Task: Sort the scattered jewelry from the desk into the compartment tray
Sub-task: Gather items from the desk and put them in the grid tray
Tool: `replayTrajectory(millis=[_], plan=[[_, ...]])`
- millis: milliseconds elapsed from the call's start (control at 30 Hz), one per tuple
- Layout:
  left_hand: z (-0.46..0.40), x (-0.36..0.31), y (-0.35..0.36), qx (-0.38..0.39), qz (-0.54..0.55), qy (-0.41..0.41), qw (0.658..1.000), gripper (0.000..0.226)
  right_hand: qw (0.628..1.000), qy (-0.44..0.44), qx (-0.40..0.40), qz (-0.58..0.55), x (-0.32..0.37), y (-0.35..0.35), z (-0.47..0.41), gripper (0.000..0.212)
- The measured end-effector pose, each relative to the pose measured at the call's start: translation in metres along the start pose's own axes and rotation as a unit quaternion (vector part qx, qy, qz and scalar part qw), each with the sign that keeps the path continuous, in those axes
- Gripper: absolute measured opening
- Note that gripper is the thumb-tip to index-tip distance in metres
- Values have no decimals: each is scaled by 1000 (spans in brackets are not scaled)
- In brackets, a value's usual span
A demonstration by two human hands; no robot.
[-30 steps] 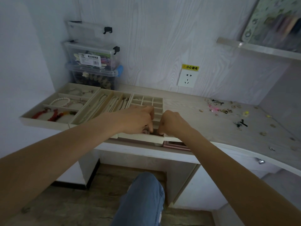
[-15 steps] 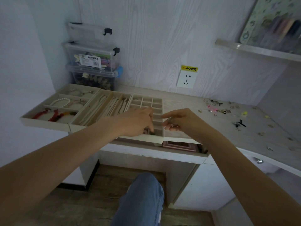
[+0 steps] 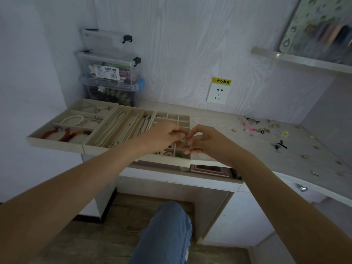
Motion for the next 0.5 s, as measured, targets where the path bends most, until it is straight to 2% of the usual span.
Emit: replayTrajectory(millis=[167, 267, 400, 500], plan=[[-3, 8, -21, -100, 97, -13, 990, 11, 997, -25, -24, 69, 9, -2, -1, 15], [0, 10, -22, -90, 116, -19, 989, 15, 991, -32, -58, 120, 7, -9, -4, 16], [6, 11, -18, -60, 49, 4, 997, 14, 971, -53, -102, 210, 6, -17, -7, 13], [11, 13, -13, -42, 27, 12, 999, 11, 967, -55, -97, 229, 4, -13, -8, 9]])
Point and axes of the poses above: each hand's wrist, its own z-axis away from the middle knuckle, its own y-axis out of the palm, x = y × z, the point moved 10 cm from there along -z, towards the middle knuckle, and after that the axes turned 5 degrees about -x, right-handed, at the moved point
